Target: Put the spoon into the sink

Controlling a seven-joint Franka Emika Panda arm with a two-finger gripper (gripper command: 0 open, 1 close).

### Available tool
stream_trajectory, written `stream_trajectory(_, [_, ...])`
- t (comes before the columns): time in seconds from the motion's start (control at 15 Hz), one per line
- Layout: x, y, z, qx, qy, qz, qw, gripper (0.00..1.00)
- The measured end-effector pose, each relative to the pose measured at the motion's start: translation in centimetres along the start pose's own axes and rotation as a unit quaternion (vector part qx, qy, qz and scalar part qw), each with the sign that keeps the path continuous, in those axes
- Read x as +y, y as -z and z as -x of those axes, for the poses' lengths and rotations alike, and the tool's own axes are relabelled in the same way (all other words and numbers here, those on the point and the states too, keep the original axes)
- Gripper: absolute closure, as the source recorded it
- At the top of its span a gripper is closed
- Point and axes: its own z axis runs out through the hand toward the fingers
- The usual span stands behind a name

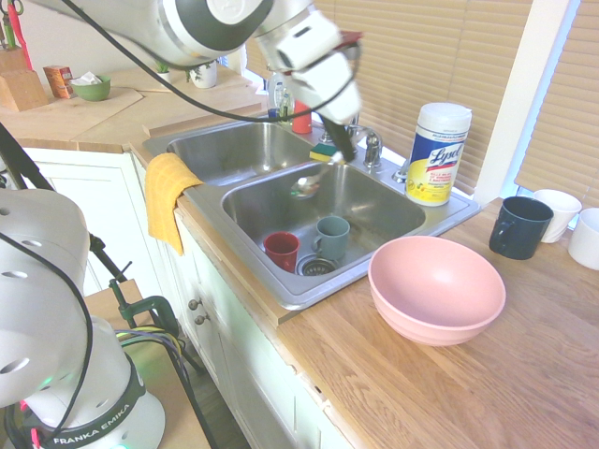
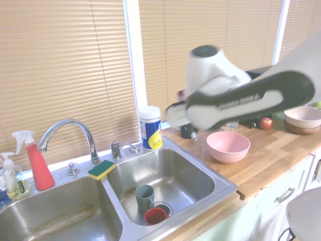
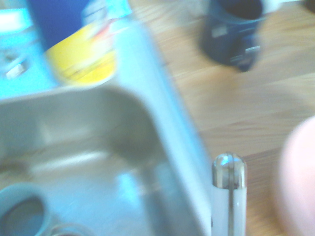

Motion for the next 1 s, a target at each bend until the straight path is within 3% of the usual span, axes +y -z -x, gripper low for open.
stream_trajectory(0.13, [-3.2, -2.3, 3.1, -0.010, 0.021, 0.020, 1.000, 1.00])
stream_trajectory(0.4, [-7.2, -10.4, 2.4, -0.028, 0.032, 0.069, 0.997, 1.00])
stream_trajectory(0.67, [-7.9, -16.3, 3.8, -0.027, 0.052, 0.102, 0.993, 1.00])
stream_trajectory(1.0, [-8.6, -25.0, 10.0, -0.020, 0.099, 0.159, 0.982, 1.00])
